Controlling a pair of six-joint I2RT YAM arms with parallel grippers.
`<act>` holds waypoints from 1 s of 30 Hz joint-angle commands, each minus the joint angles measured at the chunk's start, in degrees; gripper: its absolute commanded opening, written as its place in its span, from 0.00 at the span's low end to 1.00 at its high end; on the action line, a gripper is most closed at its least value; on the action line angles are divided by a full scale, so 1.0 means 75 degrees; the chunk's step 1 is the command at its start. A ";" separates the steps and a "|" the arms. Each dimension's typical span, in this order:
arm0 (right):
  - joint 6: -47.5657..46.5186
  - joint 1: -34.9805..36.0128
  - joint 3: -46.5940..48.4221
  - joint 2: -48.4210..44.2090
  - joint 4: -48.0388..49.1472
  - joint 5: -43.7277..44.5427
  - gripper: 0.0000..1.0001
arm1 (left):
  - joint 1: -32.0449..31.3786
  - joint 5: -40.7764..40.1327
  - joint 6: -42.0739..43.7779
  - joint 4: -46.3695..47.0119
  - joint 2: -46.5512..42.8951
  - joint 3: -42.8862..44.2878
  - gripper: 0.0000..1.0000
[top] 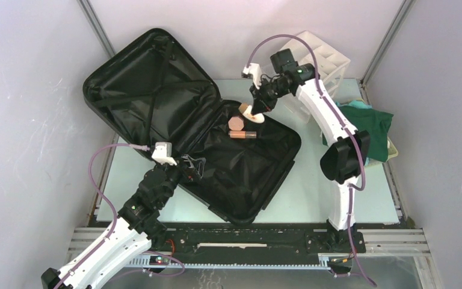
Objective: Open, take out, and arrange the luggage
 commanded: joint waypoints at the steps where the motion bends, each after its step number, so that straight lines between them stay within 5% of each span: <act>1: 0.0122 -0.0266 -0.0179 -0.0768 0.0522 -0.0167 0.00 | 0.0042 0.0049 -0.0107 0.0108 -0.0003 -0.0015 0.96; 30: 0.1375 -0.1547 -0.0490 -0.1233 0.2664 0.2275 0.00 | 0.0050 0.0040 -0.0229 0.0134 -0.0021 -0.0068 0.96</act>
